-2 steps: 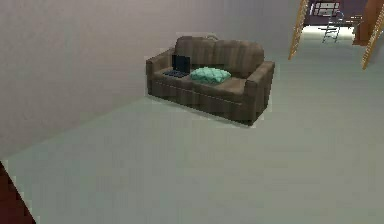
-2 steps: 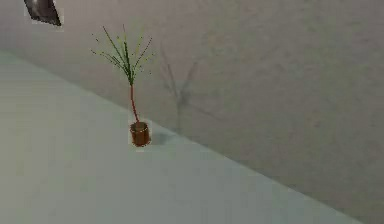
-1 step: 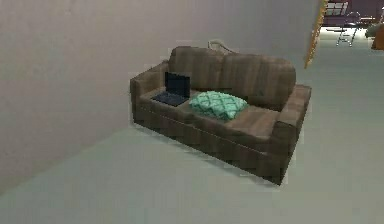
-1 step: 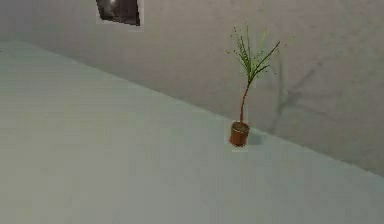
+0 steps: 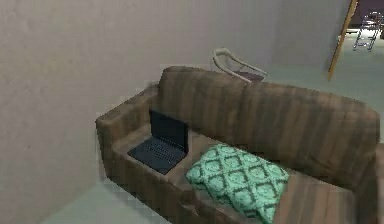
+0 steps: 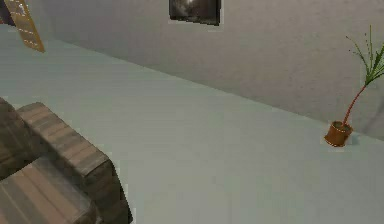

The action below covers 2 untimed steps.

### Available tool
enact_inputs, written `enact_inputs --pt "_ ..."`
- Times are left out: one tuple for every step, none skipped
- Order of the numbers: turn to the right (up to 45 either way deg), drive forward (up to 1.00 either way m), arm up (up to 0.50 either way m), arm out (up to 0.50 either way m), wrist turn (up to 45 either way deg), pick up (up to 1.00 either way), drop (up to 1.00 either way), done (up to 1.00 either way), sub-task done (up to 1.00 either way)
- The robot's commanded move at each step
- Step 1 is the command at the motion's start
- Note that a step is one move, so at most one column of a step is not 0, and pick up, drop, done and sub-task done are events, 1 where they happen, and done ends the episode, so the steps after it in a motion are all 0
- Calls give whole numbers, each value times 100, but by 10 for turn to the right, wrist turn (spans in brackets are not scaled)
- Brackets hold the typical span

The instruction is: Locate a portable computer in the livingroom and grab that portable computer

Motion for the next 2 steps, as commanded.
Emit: enact_inputs --pt "-120 0 0 0 0 0 0 0 0" --pt "0 10 0 0 0 0 0 0 0"
